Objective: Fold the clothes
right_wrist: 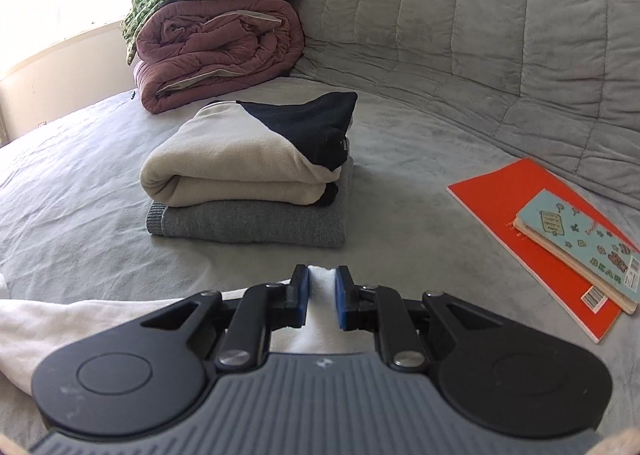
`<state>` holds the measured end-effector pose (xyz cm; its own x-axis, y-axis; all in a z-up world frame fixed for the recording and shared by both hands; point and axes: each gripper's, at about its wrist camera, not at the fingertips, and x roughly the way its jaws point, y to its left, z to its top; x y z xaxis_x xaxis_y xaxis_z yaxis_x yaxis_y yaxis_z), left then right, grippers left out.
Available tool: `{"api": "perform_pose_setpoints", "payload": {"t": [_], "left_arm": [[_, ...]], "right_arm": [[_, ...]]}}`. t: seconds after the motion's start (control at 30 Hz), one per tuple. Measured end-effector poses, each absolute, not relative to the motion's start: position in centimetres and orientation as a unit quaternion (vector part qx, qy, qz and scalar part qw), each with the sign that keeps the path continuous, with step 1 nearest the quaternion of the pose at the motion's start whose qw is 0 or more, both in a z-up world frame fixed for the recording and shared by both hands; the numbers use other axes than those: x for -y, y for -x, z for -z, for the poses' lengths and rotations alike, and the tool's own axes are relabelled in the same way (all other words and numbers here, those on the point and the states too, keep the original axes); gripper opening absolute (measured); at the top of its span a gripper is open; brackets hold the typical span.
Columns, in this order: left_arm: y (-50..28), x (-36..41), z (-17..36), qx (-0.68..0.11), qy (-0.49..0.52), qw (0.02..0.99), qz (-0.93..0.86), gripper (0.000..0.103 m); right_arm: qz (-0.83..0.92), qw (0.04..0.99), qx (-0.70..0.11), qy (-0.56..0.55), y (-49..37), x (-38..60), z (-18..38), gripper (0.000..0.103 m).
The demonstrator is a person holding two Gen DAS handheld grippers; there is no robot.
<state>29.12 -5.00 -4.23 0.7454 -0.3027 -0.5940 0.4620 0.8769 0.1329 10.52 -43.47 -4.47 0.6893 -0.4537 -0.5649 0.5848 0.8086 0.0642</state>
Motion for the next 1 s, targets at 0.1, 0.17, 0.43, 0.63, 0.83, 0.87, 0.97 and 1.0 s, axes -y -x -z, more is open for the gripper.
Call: {"api": "perform_pose_setpoints", "payload": {"t": [0.1,0.17,0.43,0.63,0.83,0.87,0.97,1.0], "left_arm": [[-32.0,5.9,4.3,-0.276,-0.153,0.923,0.220,0.102],[-33.4,6.5,4.6,-0.276,-0.161,0.918,0.235,0.102],[-35.2,11.6,5.8,-0.302,-0.213,0.876,0.311,0.089],[-35.5,12.8,7.1,-0.330,-0.247,0.852,0.323,0.075],[-33.7,14.3,7.1,-0.337,-0.233,0.862,0.299,0.010],[-33.6,14.3,7.0,-0.334,-0.224,0.869,0.289,0.008],[-33.2,13.2,6.3,-0.310,-0.168,0.898,0.265,0.005],[-33.2,12.7,6.0,-0.300,-0.145,0.907,0.256,0.005]], "right_arm": [[0.276,0.907,-0.283,-0.141,-10.2,44.4,4.9,0.015],[0.268,0.906,-0.289,-0.152,-10.2,44.9,5.3,0.015],[0.238,0.908,-0.313,-0.143,-10.5,45.7,6.1,0.015],[0.233,0.902,-0.336,-0.136,-10.8,45.8,6.7,0.016],[0.237,0.900,-0.350,-0.102,-11.5,45.1,7.1,0.016],[0.239,0.901,-0.349,-0.096,-11.5,44.9,7.0,0.016],[0.247,0.908,-0.329,-0.076,-11.3,44.2,6.4,0.012],[0.254,0.914,-0.310,-0.066,-11.1,43.9,5.9,0.011]]}}
